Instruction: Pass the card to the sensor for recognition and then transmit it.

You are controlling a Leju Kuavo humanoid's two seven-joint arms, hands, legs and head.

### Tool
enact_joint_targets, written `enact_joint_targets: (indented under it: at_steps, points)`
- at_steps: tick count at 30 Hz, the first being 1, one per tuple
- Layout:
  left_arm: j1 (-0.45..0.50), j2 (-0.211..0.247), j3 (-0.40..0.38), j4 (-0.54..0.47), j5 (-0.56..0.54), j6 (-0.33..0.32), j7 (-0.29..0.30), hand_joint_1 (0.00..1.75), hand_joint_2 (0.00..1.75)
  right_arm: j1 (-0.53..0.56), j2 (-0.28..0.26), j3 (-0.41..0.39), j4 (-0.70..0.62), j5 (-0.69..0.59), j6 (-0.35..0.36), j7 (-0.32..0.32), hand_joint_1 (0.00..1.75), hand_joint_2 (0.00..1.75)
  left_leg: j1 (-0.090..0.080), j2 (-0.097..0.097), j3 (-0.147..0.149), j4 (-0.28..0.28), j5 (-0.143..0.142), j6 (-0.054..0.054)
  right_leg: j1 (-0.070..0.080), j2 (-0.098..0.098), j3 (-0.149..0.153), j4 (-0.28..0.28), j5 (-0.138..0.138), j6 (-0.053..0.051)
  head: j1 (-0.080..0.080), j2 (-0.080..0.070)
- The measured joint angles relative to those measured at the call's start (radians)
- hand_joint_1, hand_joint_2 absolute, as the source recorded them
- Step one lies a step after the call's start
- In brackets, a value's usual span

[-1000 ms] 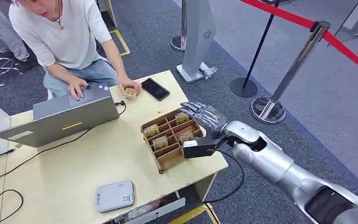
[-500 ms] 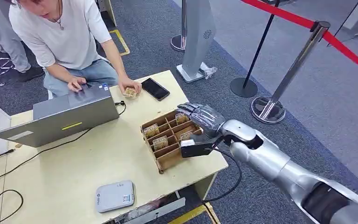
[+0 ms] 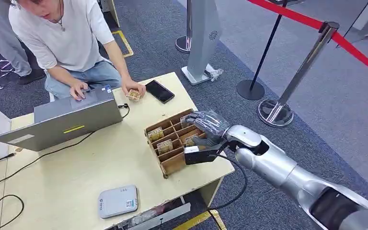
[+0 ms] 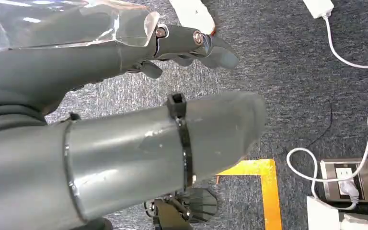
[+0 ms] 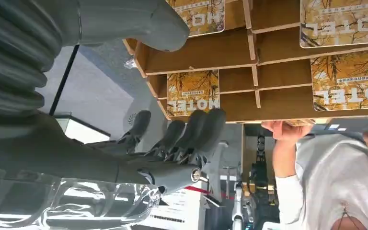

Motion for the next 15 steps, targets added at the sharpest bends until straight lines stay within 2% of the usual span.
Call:
enact_joint_targets:
  at_steps: [2,15]
  points:
    - [0.0,0.0,0.0,0.0,0.0,0.0,0.0,0.0,0.0,0.001,0.0,0.0,0.0,0.0,0.0,0.0,0.73,1.75,0.0,0.0,0.0,0.0,0.0,0.0,0.0,0.0,0.0,0.0,0.0,0.0,0.0,0.0]
    - [-0.005,0.0,0.0,0.0,-0.014,0.0,0.01,0.0,0.0,0.03,0.002,0.002,-0.008,0.002,-0.005,0.015,0.77,1.75,0.0,0.0,0.0,0.0,0.0,0.0,0.0,0.0,0.0,0.0,0.0,0.0,0.0,0.0]
